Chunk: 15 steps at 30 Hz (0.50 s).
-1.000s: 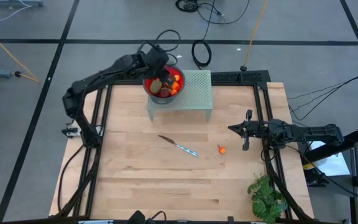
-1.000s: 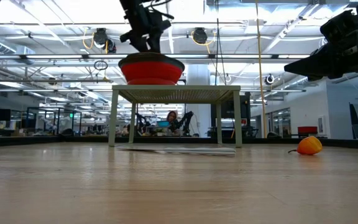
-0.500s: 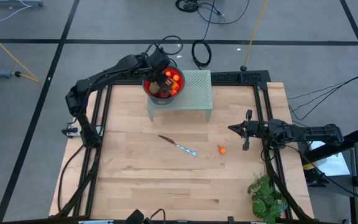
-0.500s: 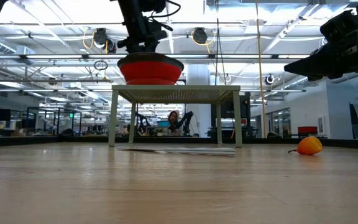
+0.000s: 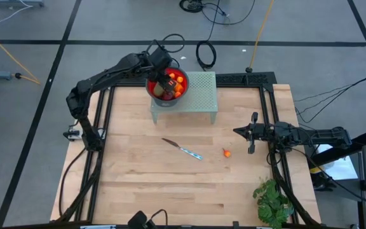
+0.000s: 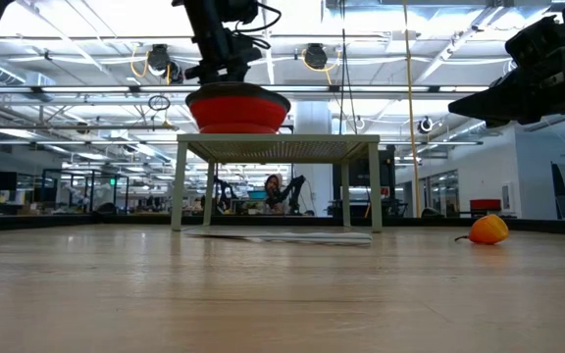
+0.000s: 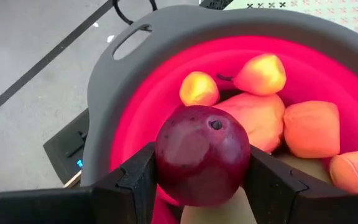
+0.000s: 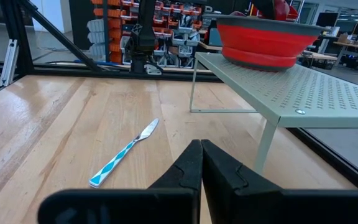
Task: Pick & Place Fruit
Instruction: Put the pomegranate into the red strainer bowl
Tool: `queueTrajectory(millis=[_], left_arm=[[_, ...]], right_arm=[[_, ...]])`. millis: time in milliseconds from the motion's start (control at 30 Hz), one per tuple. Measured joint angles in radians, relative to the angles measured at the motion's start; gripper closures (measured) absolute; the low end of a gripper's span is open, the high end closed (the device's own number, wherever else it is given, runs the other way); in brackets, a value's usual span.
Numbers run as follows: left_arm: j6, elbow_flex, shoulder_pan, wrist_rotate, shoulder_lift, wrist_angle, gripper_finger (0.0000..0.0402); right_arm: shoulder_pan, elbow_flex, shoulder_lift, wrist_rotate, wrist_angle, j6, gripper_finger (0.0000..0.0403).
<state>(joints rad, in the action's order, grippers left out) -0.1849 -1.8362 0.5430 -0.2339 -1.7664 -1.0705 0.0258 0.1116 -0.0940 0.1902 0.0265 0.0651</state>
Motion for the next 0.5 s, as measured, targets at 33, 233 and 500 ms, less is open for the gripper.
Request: queueTrajectory(millis=[33,233,500], left_arm=[[0.005,0.000,0.000,0.001,0.000,0.003,0.0211],[0.032,0.000,0.000,0.001,0.000,0.026,0.0209],[0.034,0.000,0.000,0.001,0.000,0.026,0.0162]], right_arm=[[0.000,0.000,0.000,0.000,0.000,0.000,0.0403],[0.000,0.000,0.000,0.000,0.000,0.000,0.0403],[0.000,0.000,0.000,0.000,0.000,0.000,0.0403]])
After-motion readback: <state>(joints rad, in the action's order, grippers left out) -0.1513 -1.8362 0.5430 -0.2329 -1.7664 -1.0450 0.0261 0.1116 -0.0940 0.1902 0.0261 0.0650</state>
